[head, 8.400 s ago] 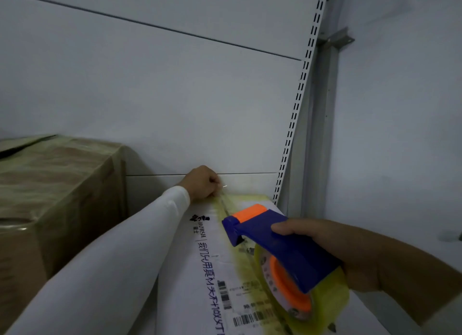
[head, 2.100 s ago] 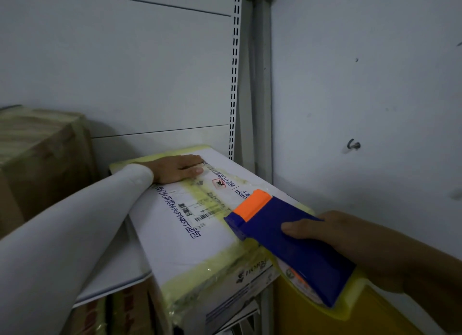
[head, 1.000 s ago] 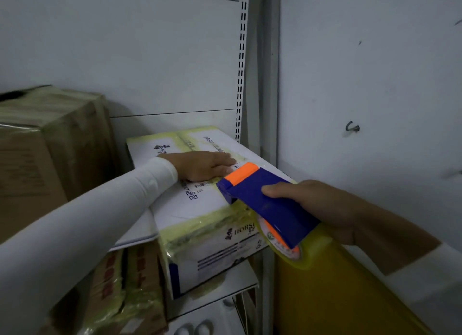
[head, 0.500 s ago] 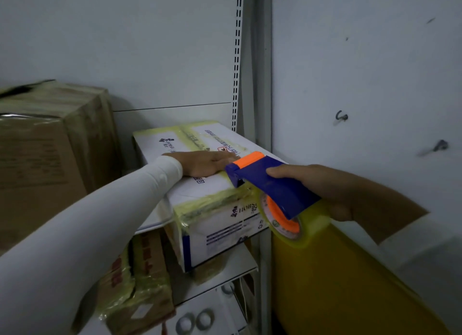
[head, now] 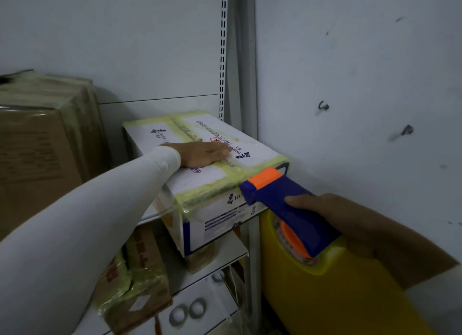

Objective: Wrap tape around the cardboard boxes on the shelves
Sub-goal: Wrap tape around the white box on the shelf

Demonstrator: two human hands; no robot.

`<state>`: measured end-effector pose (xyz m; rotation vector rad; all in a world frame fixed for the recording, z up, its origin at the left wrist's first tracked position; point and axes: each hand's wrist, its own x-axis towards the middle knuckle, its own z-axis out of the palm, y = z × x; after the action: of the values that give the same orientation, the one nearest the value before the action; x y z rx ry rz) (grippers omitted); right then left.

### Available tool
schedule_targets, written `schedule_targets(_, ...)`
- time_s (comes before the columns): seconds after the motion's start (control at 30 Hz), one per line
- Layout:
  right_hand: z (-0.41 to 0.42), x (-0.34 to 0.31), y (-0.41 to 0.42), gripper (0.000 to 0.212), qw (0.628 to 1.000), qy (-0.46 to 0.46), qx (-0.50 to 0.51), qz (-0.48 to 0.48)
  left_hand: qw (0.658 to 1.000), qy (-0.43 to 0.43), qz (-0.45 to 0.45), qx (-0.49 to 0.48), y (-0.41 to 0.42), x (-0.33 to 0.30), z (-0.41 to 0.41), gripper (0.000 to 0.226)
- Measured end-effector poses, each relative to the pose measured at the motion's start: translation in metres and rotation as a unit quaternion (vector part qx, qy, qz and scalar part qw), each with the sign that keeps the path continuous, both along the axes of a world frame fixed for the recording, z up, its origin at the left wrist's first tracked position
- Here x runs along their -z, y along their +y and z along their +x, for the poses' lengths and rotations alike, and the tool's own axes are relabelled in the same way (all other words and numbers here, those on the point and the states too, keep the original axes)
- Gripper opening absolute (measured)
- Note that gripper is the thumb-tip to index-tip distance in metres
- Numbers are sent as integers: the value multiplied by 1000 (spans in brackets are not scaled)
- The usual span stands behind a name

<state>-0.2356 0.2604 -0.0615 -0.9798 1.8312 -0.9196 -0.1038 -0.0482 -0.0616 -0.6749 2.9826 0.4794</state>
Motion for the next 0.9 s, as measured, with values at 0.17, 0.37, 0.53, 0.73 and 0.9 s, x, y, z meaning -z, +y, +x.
schedule_targets(0.17,15,25,-11,49,999,-49,8,7,1000,-7,-17,-10,6,-4,1,56)
schedule_targets(0.37,8,31,-21,33,996,-83,4,-15,999,23,-46,-8,53,-25,5,52)
schedule_targets(0.53,12,32,-26,39,996,-83,3,-18,999,25,22,-10,94,-13,18,49)
schedule_targets(0.73,8,27,2,40,997,-69,-11,-30,1000,-8,-3,2,92,-7,20,55)
schedule_targets(0.9,12,25,19,36,999,-50,-12,-19,997,-25,-58,46,98,10,12,58)
